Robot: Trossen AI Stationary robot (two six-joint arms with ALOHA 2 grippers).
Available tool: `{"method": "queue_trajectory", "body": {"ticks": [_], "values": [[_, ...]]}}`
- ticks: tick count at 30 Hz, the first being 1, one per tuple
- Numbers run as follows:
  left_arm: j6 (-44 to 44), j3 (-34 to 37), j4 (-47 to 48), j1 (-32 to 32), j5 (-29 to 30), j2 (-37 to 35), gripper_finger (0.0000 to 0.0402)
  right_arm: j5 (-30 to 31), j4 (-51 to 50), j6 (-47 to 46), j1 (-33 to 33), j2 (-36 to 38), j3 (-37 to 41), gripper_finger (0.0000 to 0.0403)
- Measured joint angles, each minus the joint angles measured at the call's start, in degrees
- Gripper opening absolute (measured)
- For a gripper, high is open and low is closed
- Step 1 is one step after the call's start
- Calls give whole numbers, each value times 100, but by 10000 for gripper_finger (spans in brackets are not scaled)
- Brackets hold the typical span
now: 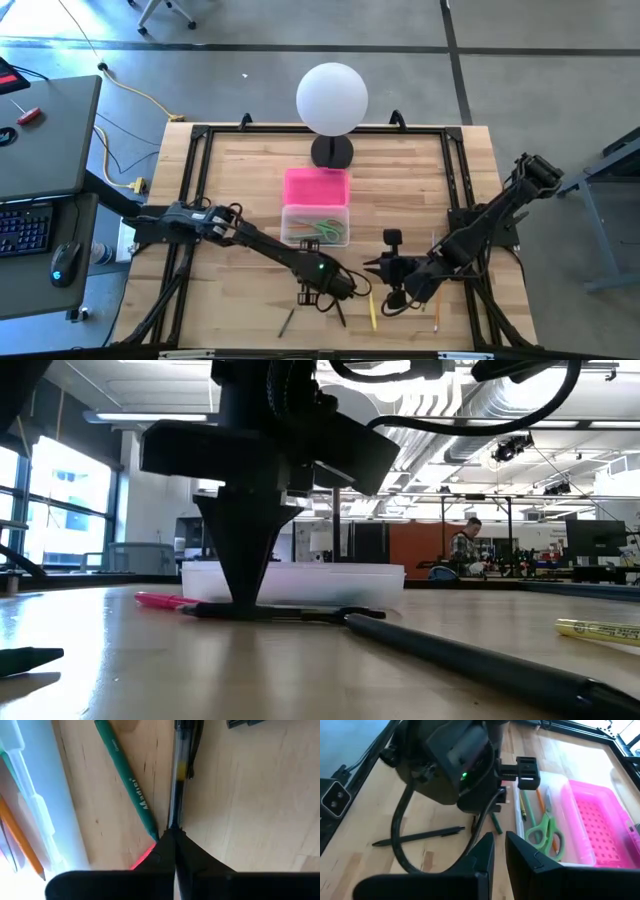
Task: Pick & place school supplies into a supply box
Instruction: Put the left black pen into the pink supply box
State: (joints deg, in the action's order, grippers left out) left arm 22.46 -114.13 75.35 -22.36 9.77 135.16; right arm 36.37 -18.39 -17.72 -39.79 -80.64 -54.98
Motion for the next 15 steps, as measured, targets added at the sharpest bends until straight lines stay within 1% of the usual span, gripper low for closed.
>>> {"method": "queue_trajectory", "body": {"ticks": [3,8,11,15], "values": [[-36,-2,-3,-2,-1,-1,25,5,0,-11,-4,-2,0,24],[31,-2,-43,-3,-107,-7,20,-171,30,-145,-2,-96,8,27],[134,-2,-42,-6,-122,-10,29,-197,625,-242,12,-275,287,37],[181,-196,100,-8,-206,-7,49,-348,1795,123,46,-517,834,62]]}}
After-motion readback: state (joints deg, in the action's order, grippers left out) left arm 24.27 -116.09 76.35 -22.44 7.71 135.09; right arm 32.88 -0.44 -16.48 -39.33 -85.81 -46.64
